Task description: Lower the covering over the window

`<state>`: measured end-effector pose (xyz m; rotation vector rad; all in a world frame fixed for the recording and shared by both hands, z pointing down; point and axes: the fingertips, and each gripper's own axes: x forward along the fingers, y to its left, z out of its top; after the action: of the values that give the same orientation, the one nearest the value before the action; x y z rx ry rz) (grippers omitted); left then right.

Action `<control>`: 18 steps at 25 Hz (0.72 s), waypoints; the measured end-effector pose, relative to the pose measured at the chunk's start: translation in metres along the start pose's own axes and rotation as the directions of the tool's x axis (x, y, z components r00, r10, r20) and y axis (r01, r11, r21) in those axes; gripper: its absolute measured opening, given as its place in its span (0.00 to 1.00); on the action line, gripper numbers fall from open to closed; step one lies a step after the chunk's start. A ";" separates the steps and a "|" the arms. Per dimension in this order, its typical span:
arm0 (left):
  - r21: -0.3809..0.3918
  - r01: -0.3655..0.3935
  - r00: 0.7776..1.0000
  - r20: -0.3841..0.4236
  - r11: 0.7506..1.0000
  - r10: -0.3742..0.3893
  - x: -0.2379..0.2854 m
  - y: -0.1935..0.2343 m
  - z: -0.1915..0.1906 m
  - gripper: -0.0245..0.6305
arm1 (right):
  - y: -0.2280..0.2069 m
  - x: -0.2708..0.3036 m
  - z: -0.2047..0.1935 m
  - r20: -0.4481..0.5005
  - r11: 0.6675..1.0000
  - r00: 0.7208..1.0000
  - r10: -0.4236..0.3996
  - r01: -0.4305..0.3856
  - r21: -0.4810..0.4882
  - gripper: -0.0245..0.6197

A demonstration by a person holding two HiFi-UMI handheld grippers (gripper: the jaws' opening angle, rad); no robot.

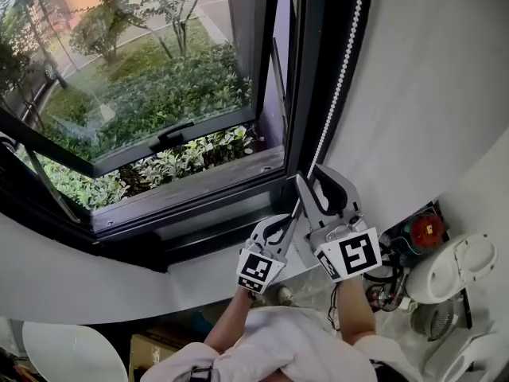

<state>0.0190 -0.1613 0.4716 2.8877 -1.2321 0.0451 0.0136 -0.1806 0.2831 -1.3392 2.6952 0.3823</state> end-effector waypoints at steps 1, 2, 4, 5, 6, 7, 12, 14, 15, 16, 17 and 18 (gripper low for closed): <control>0.000 0.001 1.000 0.001 1.000 -0.001 0.000 -0.001 0.000 0.07 | 0.001 0.001 0.002 0.000 1.000 1.000 0.003 -0.003 0.002 0.14; 0.000 0.001 1.000 0.003 1.000 -0.001 -0.001 -0.001 0.000 0.07 | 0.001 0.001 0.002 -0.002 1.000 1.000 0.006 -0.006 0.002 0.09; 0.001 0.001 1.000 0.002 1.000 -0.001 -0.002 -0.003 -0.001 0.07 | 0.004 0.000 0.002 -0.007 1.000 1.000 0.009 -0.009 0.002 0.06; 0.002 0.001 1.000 0.001 1.000 -0.001 -0.002 -0.003 -0.002 0.07 | 0.005 -0.001 0.001 -0.011 1.000 1.000 0.010 -0.010 0.005 0.06; 0.002 0.000 1.000 -0.001 1.000 0.000 -0.003 -0.003 -0.004 0.07 | 0.007 -0.001 0.000 -0.014 1.000 1.000 0.010 -0.010 0.010 0.05; 0.001 -0.001 1.000 -0.002 1.000 0.001 -0.004 -0.003 -0.005 0.07 | 0.008 -0.002 -0.002 -0.016 1.000 1.000 0.009 -0.008 0.015 0.05; -0.006 -0.008 1.000 -0.008 1.000 0.008 -0.008 -0.002 -0.011 0.07 | 0.008 -0.008 -0.007 -0.025 0.998 1.000 -0.005 0.007 0.062 0.05; -0.007 -0.009 1.000 -0.028 1.000 0.008 -0.008 -0.003 -0.017 0.07 | 0.010 -0.009 -0.013 -0.047 0.996 0.999 0.008 -0.003 0.090 0.05; -0.009 -0.009 0.999 -0.040 1.000 0.009 -0.008 -0.004 -0.022 0.07 | 0.011 -0.009 -0.018 -0.061 0.995 0.998 0.016 -0.010 0.100 0.05; -0.014 -0.009 0.999 -0.051 1.000 0.008 -0.008 -0.004 -0.026 0.07 | 0.013 -0.009 -0.023 -0.074 0.994 0.997 0.024 -0.016 0.109 0.05; -0.019 -0.009 0.998 -0.060 1.000 0.008 -0.009 -0.005 -0.031 0.07 | 0.014 -0.009 -0.028 -0.085 0.993 0.996 0.031 -0.020 0.118 0.05; -0.025 -0.009 0.998 -0.067 1.000 0.008 -0.009 -0.006 -0.036 0.07 | 0.016 -0.009 -0.032 -0.093 0.992 0.995 0.035 -0.023 0.126 0.05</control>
<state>0.0163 -0.1500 0.5071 2.8344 -1.2246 0.1244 0.0072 -0.1731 0.3185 -1.3176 2.7659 0.1529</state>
